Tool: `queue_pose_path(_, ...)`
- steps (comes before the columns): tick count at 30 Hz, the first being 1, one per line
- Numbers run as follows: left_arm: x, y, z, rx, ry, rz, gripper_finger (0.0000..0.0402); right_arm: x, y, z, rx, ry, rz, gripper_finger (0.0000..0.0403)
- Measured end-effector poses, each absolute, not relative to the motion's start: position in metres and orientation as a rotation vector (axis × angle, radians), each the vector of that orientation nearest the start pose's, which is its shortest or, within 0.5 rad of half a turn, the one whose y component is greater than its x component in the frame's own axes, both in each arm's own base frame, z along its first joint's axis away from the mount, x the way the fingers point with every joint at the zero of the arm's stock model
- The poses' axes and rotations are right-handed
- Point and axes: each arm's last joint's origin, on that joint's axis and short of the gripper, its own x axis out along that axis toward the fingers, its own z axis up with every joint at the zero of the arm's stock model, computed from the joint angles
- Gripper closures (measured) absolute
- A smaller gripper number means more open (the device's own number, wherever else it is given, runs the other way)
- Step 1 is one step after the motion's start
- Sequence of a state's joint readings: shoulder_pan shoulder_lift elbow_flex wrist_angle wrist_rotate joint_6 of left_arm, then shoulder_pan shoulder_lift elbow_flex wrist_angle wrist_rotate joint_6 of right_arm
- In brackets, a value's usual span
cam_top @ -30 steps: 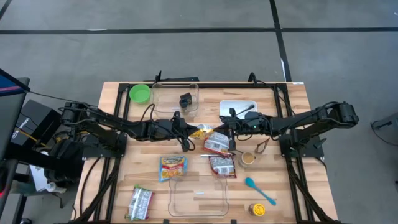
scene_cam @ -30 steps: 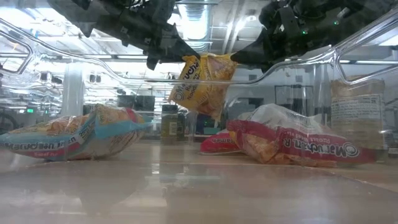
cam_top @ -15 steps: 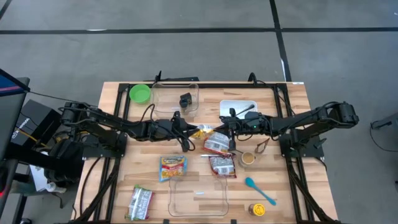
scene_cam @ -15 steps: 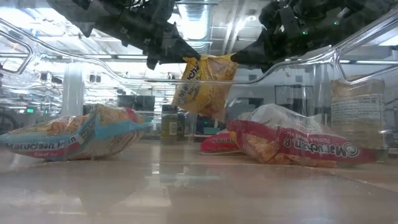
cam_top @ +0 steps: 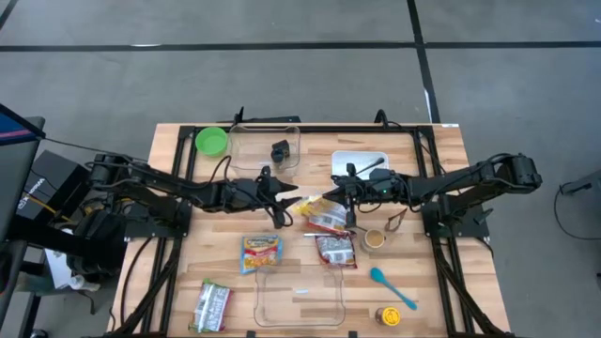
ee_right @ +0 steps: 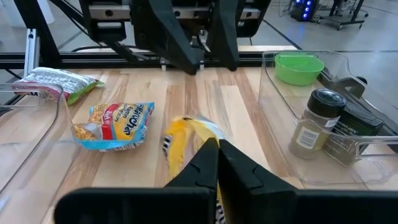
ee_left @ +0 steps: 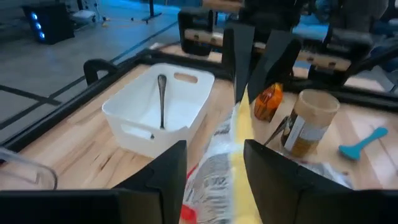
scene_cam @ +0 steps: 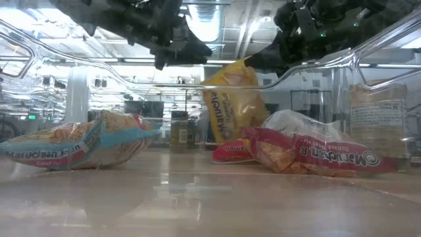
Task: Pick & Place Food Item
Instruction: Put the yellow noodle pack into the bottom transparent bin
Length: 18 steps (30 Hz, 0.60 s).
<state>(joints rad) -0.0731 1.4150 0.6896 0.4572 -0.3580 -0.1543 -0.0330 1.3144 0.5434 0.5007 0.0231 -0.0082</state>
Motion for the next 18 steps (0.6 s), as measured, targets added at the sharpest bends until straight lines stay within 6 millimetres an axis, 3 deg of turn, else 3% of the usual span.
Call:
queue_pose_path(8, 0.289, -0.011, 0.229, -0.097, 0.229, 0.302, 0.0252, 0.266, -0.007, 0.211, -0.011, 0.25, -0.046, 0.0403)
queue_pose_path(18, 0.288, -0.011, 0.229, -0.097, 0.232, 0.303, 0.0264, 0.277, 0.021, 0.235, -0.071, 0.208, 0.06, 0.0403)
